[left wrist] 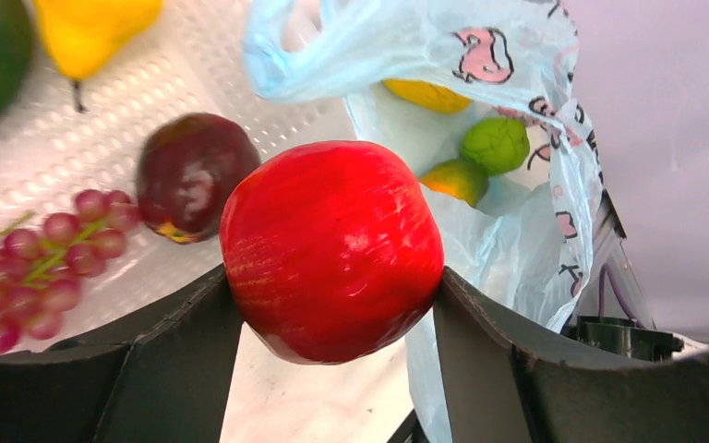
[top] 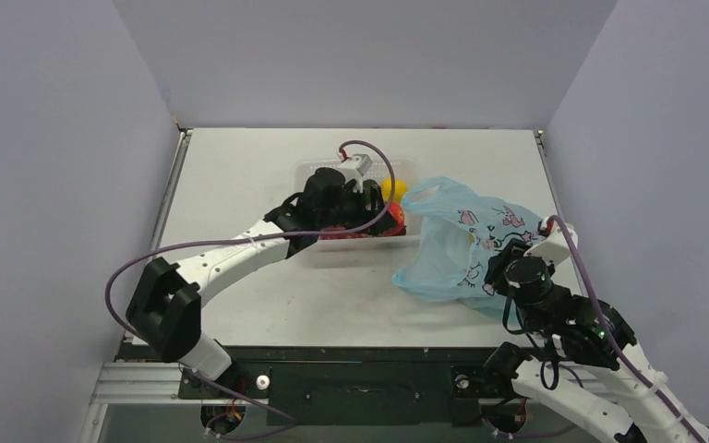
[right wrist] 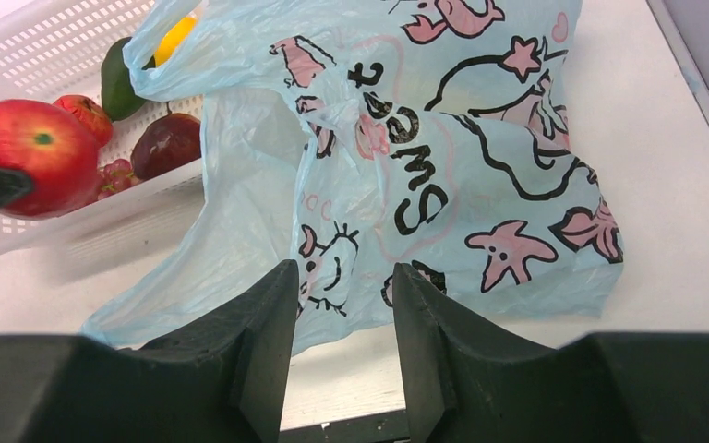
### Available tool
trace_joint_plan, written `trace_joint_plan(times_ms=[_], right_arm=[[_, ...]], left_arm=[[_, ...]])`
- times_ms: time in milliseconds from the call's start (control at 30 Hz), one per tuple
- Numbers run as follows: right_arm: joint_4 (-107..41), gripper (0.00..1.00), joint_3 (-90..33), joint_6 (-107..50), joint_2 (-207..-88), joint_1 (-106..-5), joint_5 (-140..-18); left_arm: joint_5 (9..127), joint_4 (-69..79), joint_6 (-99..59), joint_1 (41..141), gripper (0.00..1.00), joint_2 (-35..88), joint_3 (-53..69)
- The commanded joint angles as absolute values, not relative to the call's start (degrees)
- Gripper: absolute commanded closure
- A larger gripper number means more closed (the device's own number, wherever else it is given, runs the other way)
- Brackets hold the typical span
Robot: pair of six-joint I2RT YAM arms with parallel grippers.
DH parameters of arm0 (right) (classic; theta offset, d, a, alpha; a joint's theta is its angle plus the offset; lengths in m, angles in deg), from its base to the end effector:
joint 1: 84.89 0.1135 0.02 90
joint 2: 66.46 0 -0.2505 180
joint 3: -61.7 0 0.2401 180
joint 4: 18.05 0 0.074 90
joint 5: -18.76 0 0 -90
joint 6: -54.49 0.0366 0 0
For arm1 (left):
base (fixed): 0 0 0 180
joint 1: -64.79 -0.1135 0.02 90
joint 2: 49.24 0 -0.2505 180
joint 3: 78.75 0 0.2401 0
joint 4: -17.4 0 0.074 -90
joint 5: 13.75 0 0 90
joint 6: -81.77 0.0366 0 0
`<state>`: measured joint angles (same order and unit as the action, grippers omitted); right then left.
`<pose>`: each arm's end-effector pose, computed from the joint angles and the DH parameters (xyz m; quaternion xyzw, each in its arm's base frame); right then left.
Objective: Take the fake fruits out of the plastic bag
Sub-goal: Place the fake fruit in the bin.
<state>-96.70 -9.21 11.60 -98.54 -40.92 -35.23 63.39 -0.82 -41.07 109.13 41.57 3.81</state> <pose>0.0685 0.0361 0.3307 0.1546 0.8574 0.0918 0.4823 0.2513 -0.2570 0.2806 0.1433 0.8347 -0.4007 0.3495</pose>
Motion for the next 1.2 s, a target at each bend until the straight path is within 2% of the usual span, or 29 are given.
trace_joint_plan(times_ms=[0,100,200,333,533,867,933,1000,1067,1133,1167], right_arm=[[-94.1,0.61,-9.5,9.6,-101.4,-40.7,-33.7],[-93.6,0.61,-9.5,8.9,-102.2,-40.7,-33.7],[-93.7,0.61,-9.7,8.2,-102.4,-40.8,-34.1],[-93.7,0.61,-9.3,8.0,-101.6,-40.8,-33.7],[-93.7,0.61,-10.1,7.2,-102.8,-40.8,-33.5],[-94.5,0.61,-10.3,6.8,-103.1,-41.1,-33.5],[-95.0,0.61,-10.6,7.1,-103.4,-41.1,-33.8],[-95.2,0.61,-10.8,7.1,-103.5,-41.2,-34.1],[-95.3,0.61,-10.8,7.1,-103.4,-41.2,-34.2],[-95.4,0.61,-11.0,6.9,-103.6,-41.3,-34.3],[-95.3,0.61,-11.2,6.9,-103.7,-41.2,-34.5]], left_arm=[[68.0,-2.2,-37.6,106.8,1.00,33.6,3.5],[75.8,-8.0,-30.4,104.5,1.00,32.1,4.4],[90.0,-16.7,-23.9,104.0,1.00,32.6,6.9],[99.3,-19.8,-17.1,103.4,1.00,36.0,9.1],[102.7,-19.2,-14.6,101.3,1.00,45.3,13.0],[104.3,-21.0,-14.9,98.1,1.00,61.0,26.1],[104.2,-21.6,-15.6,97.5,0.93,63.0,27.4],[103.7,-22.1,-16.2,96.9,0.81,63.5,27.9],[103.0,-21.8,-16.6,96.7,0.61,63.3,27.4],[102.4,-21.4,-17.1,96.5,0.31,62.6,26.6],[102.4,-21.4,-17.4,96.3,0.26,62.4,26.2]])
